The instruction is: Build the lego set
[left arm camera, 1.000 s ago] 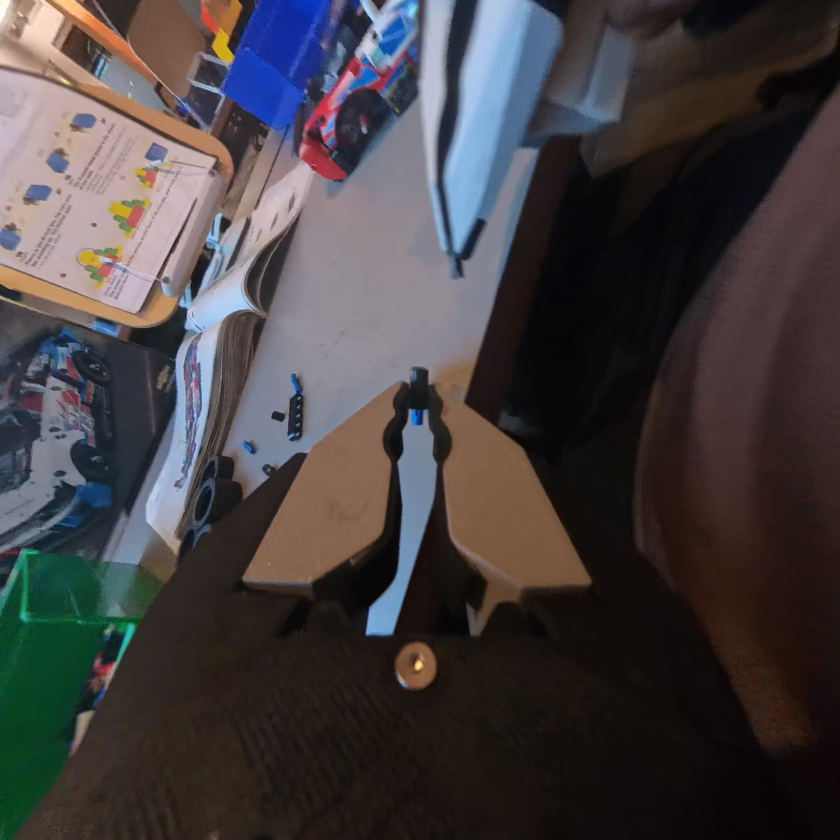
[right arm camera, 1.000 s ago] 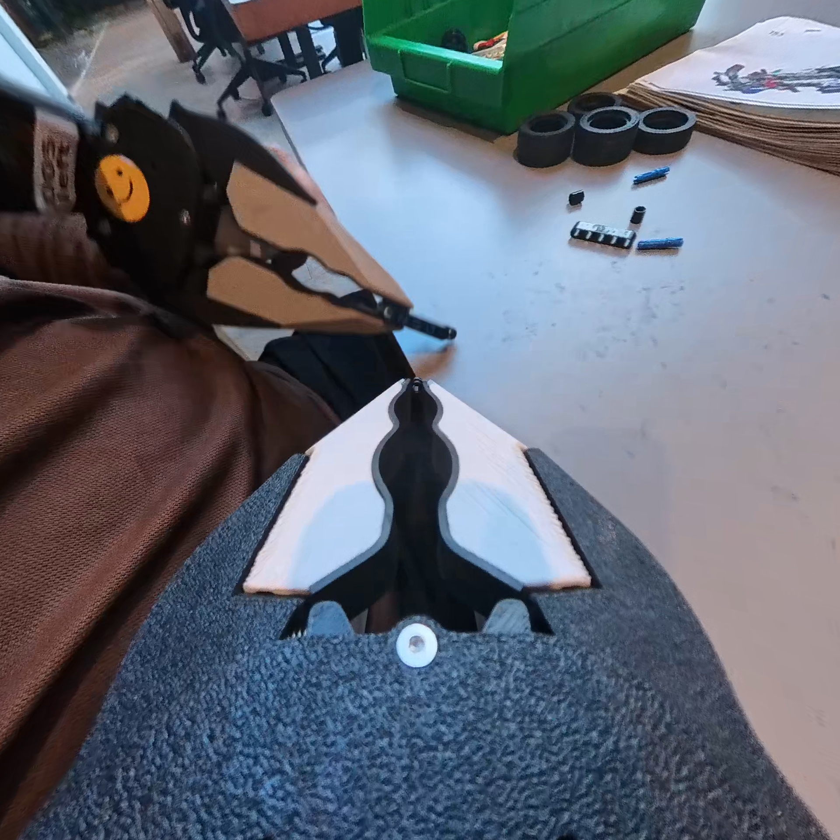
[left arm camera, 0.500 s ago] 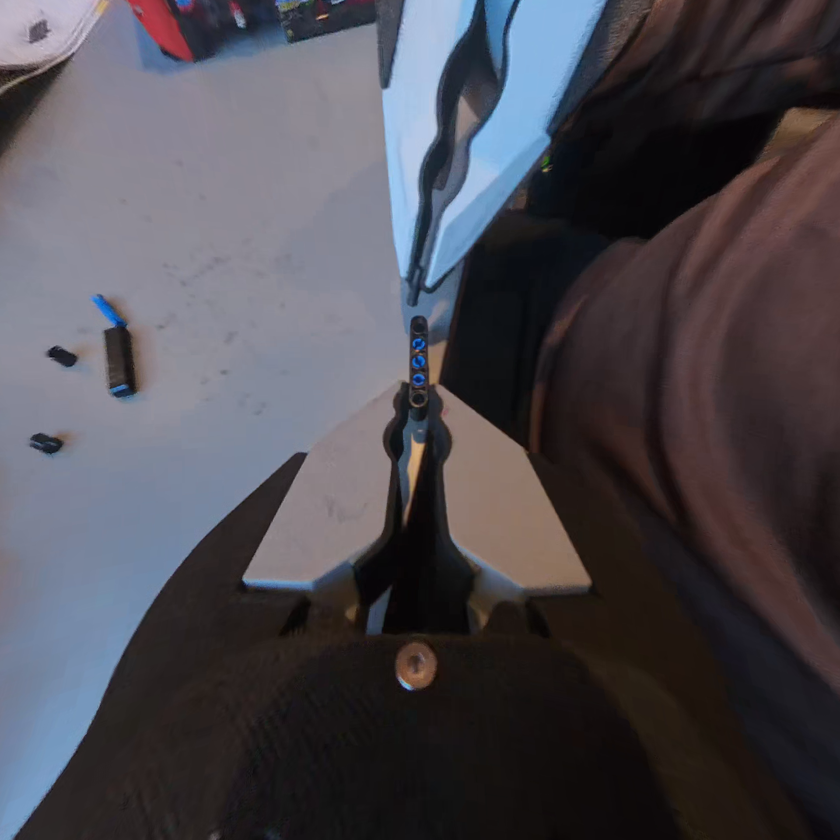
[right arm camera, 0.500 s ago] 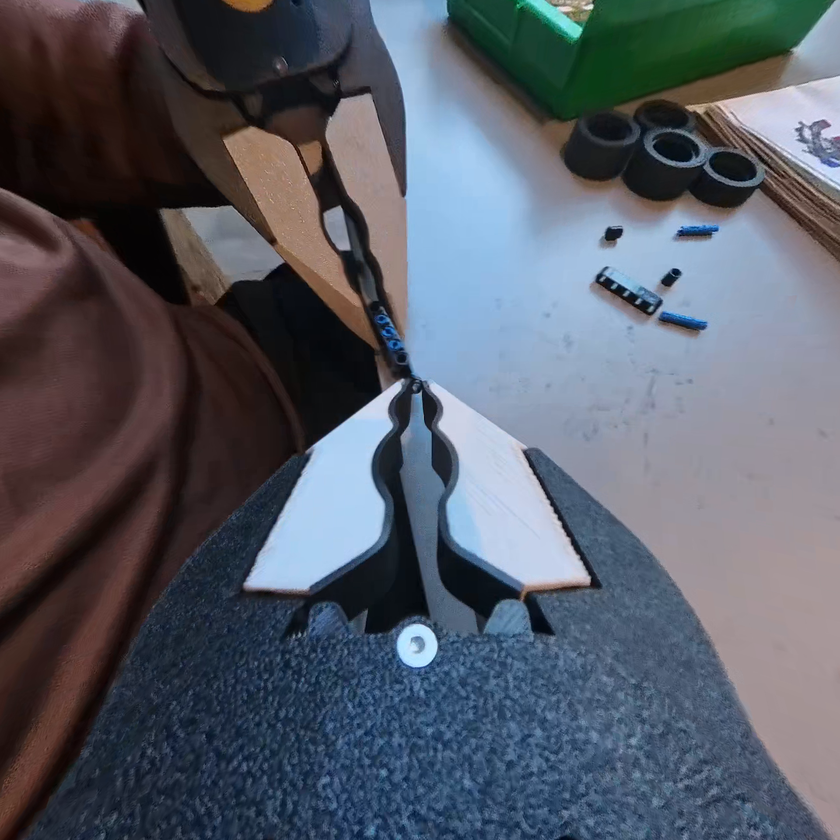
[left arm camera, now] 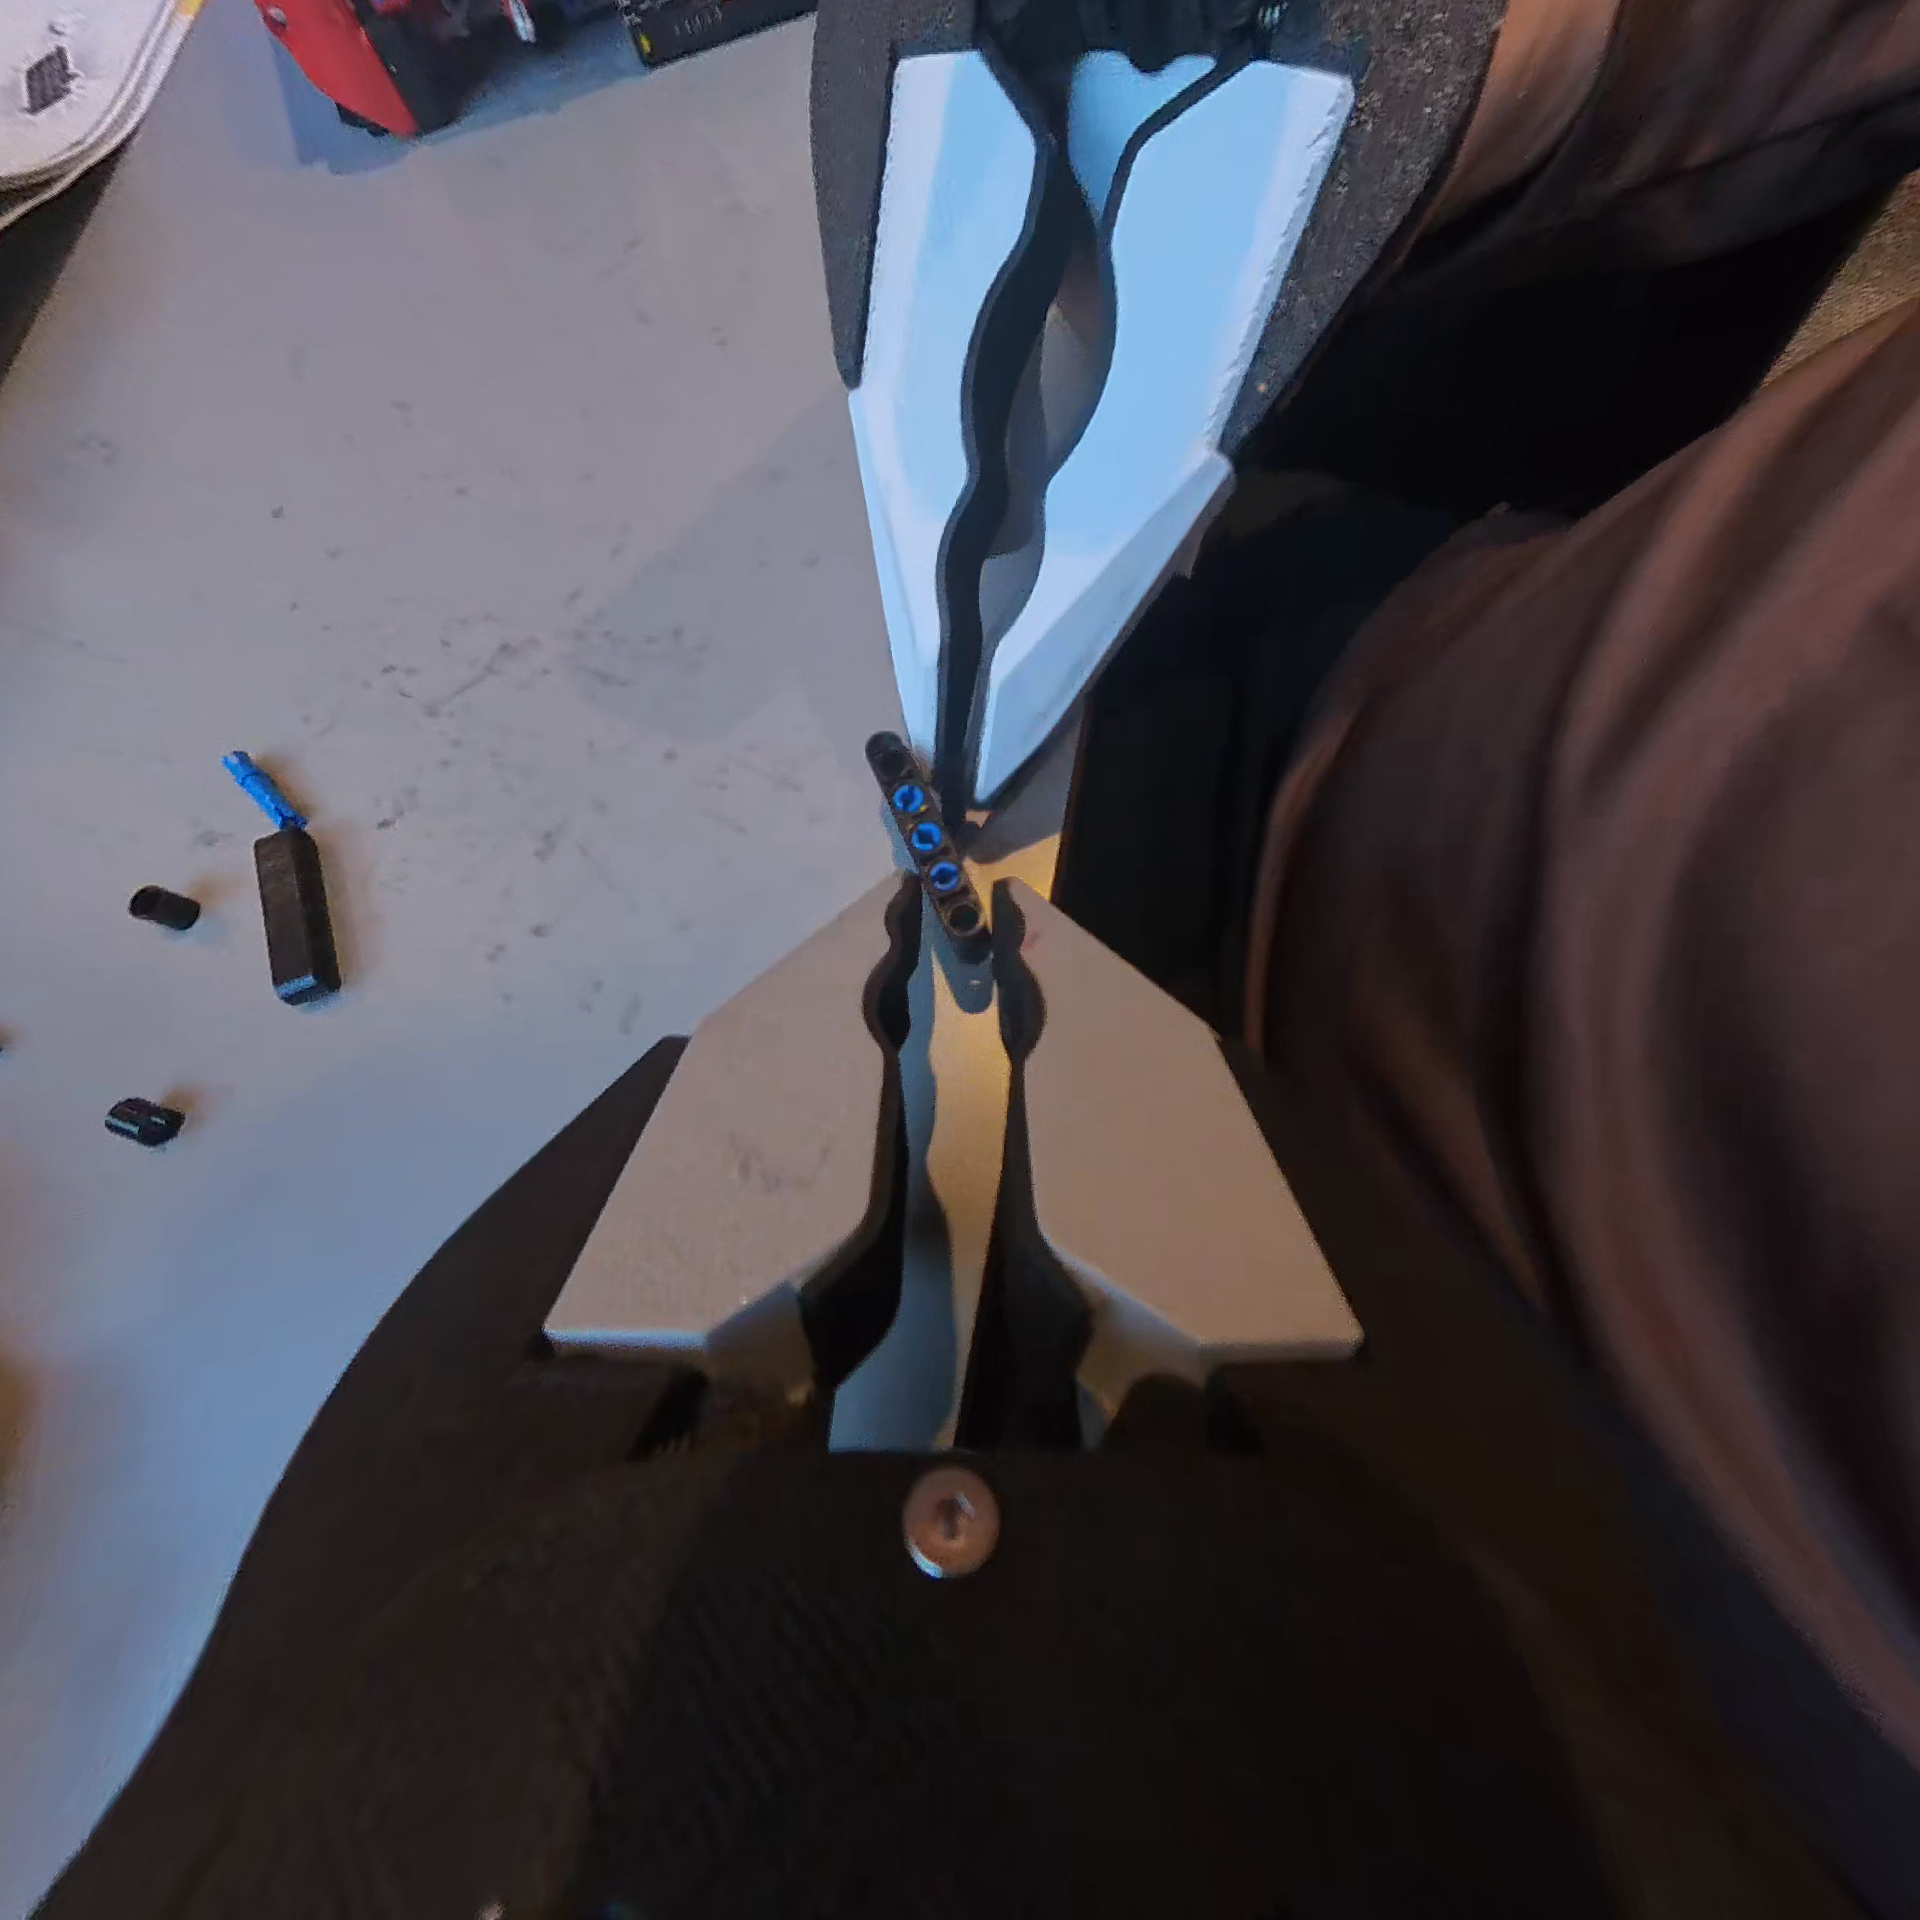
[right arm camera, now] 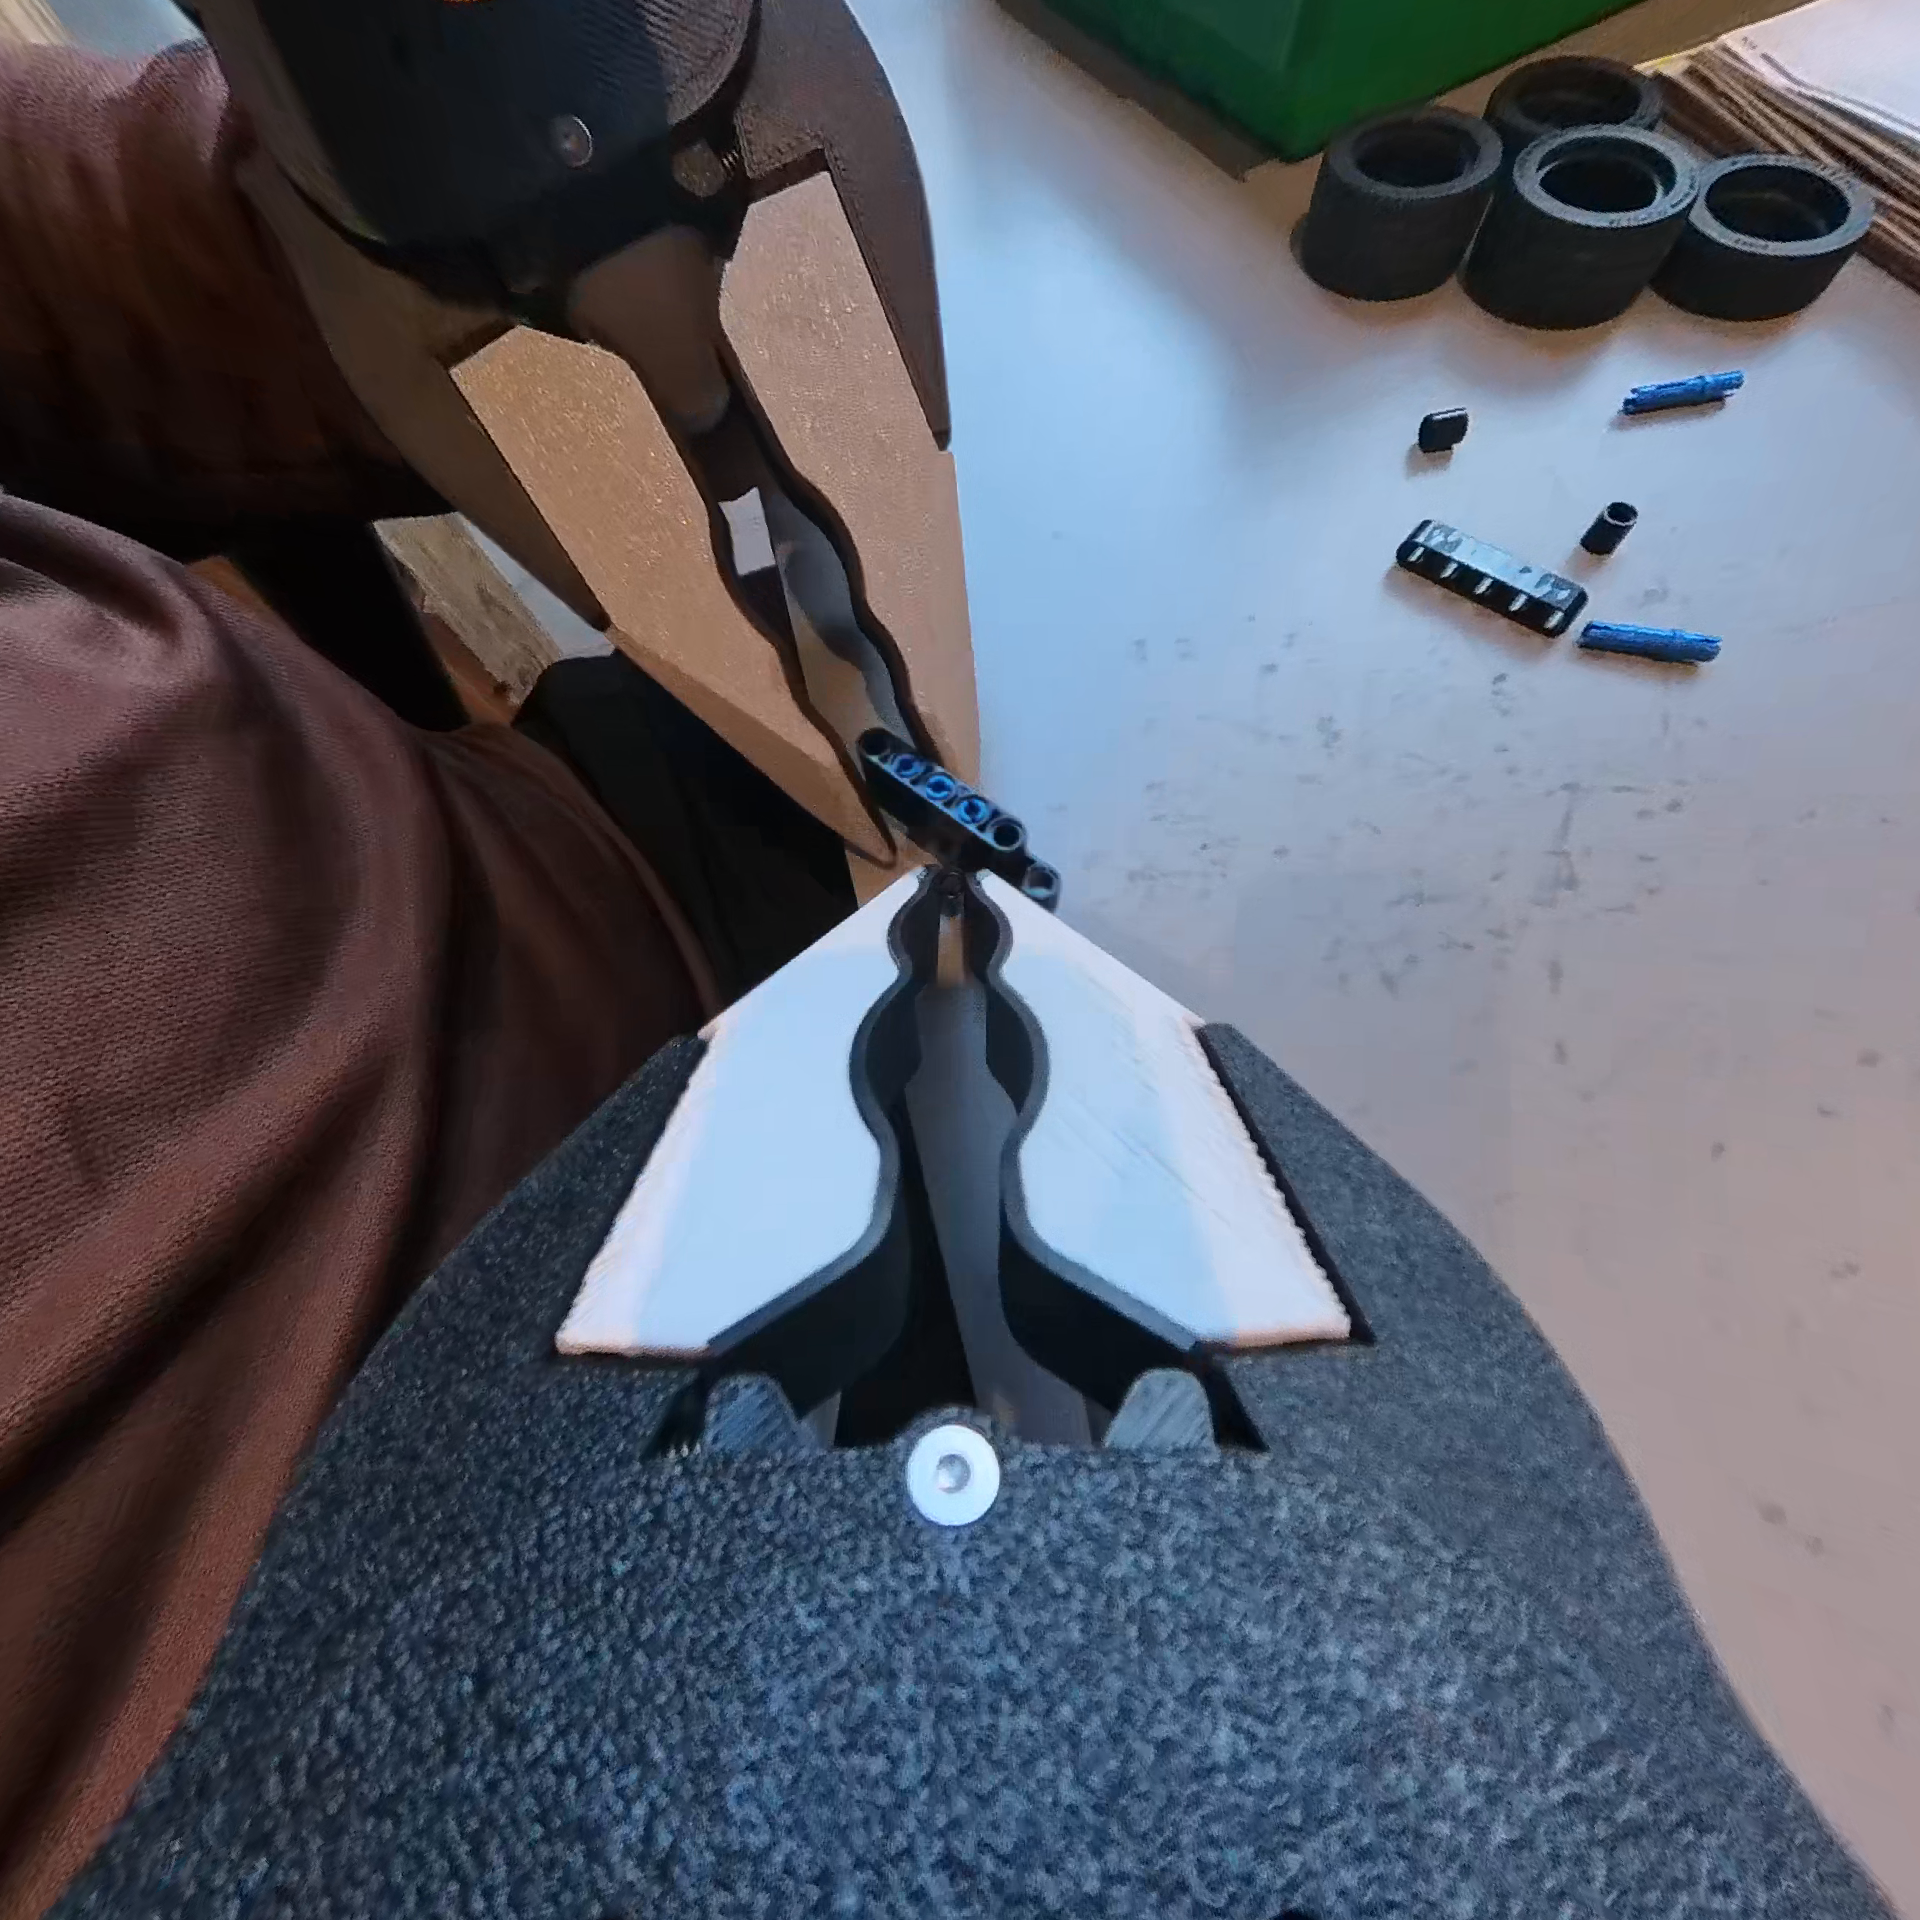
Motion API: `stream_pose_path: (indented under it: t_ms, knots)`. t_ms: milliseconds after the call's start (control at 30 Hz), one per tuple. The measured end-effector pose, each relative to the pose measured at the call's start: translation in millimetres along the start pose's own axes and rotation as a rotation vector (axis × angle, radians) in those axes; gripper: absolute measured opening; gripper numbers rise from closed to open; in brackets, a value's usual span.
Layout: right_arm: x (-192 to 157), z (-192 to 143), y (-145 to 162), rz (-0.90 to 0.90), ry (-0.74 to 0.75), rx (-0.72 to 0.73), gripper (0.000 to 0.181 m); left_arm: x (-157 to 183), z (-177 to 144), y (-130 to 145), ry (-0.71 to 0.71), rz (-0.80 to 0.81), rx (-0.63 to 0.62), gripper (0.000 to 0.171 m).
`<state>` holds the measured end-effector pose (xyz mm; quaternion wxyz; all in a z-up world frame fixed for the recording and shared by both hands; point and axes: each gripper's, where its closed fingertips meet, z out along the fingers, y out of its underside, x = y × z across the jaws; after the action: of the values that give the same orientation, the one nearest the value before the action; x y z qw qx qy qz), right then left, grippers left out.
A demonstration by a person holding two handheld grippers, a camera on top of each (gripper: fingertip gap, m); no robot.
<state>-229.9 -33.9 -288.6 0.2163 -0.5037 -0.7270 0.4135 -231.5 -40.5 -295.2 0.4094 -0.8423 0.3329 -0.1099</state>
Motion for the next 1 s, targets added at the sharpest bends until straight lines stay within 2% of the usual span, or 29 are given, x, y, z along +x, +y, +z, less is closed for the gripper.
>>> stream_pose_path:
  t_ms: [133,300,467,600,833,1000]
  knots:
    - [-1.6,0.2,0.5,-0.001,-0.008,-0.003,0.004,-7.9,3.2,-4.2,-0.058,-0.007,-0.001,0.005]
    - [0.6,-12.0,-5.9,0.002,-0.025,0.043,0.004,-7.3,-0.1,-4.6,-0.031,-0.028,0.014,0.005]
    - [16.0,-25.9,-10.8,0.087,-0.018,0.103,0.004,-6.4,1.1,-0.3,-0.016,-0.034,-0.011,0.005]
    - [13.3,-15.1,-2.8,0.059,0.0,0.035,0.004,-6.7,2.5,-0.8,-0.014,-0.041,-0.014,0.005]
    - [12.9,-14.0,-3.5,0.071,-0.007,0.039,0.004,-4.4,6.0,-3.4,-0.011,-0.03,-0.016,0.005]
    - [11.9,-11.7,0.6,0.073,-0.009,0.021,0.004,-4.7,6.4,-12.2,-0.018,-0.034,0.025,0.005]
